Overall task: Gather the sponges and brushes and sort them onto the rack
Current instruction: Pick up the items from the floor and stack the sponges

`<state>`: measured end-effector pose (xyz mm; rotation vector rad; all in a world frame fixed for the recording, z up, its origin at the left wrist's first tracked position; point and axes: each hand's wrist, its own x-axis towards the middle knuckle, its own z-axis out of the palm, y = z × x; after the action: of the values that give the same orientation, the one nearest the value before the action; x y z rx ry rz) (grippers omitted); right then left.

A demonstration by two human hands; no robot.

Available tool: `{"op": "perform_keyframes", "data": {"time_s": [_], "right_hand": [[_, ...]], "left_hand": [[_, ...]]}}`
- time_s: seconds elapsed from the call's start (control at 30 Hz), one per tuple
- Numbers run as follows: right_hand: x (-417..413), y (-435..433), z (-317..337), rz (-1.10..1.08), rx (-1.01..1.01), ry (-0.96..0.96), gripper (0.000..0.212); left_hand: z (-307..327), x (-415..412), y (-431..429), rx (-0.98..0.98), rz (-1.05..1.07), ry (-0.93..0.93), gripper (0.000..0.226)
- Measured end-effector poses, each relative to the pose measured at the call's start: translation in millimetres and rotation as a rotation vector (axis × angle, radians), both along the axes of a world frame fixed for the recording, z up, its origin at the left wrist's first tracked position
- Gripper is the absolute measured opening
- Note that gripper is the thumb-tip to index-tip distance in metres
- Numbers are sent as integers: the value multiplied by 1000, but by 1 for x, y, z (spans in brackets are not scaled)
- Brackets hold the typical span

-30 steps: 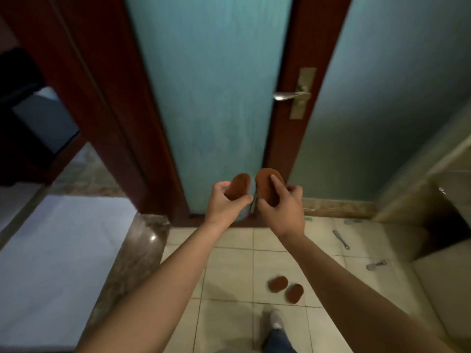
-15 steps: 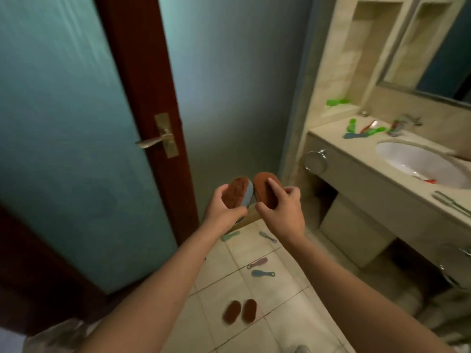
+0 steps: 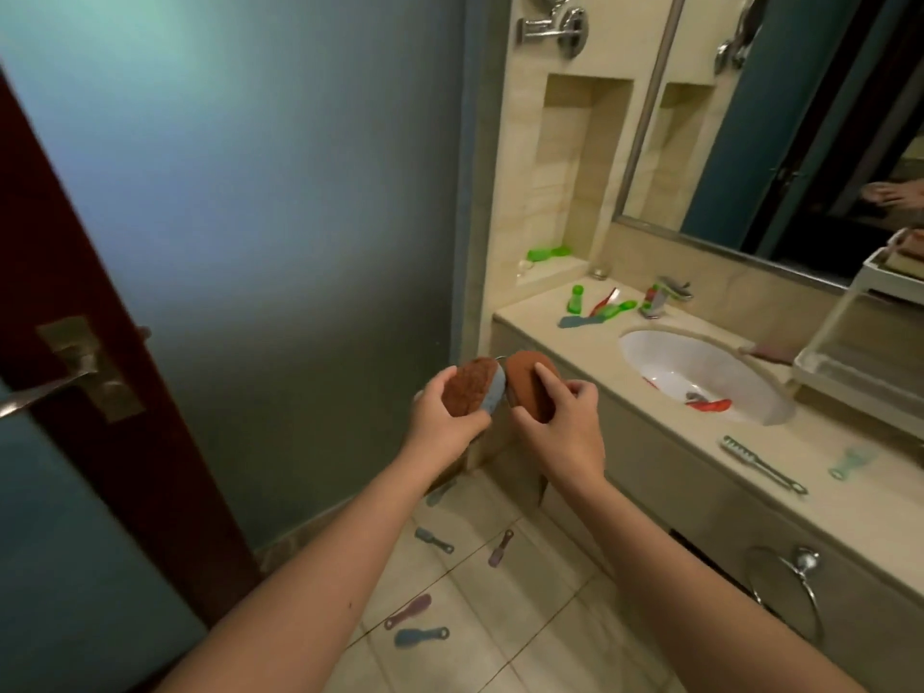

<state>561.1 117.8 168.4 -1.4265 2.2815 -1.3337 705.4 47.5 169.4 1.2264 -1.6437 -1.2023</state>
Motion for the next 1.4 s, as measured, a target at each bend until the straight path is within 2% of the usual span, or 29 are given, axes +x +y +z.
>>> {"op": "perform_keyframes", "data": {"time_s": [0.2,0.57,0.8,1.07,1.3,1.4], "right_hand": [[-108,-25,16,-78,8,8,68],[-272,-39,50,-353,-64,11,72],[-370,-59,75,-603,-127,67,70],[-438,-55,104,-887,-140,85,68],[-472,-38,121,-996,-144,90,69],[-485,-33,123,-1036,-156,83,69]], "left_hand": [[14,-112,-32,-49,-144,70,64],[48,-303,-80,-152,-474,69,72],[73,-424,-123,-197,-724,145,71],[100,-527,-138,-232,-1001,258,62],[115,-581,-128,-173,-1136,333,61],[118,-598,-124,-205,-1174,355,60]]}}
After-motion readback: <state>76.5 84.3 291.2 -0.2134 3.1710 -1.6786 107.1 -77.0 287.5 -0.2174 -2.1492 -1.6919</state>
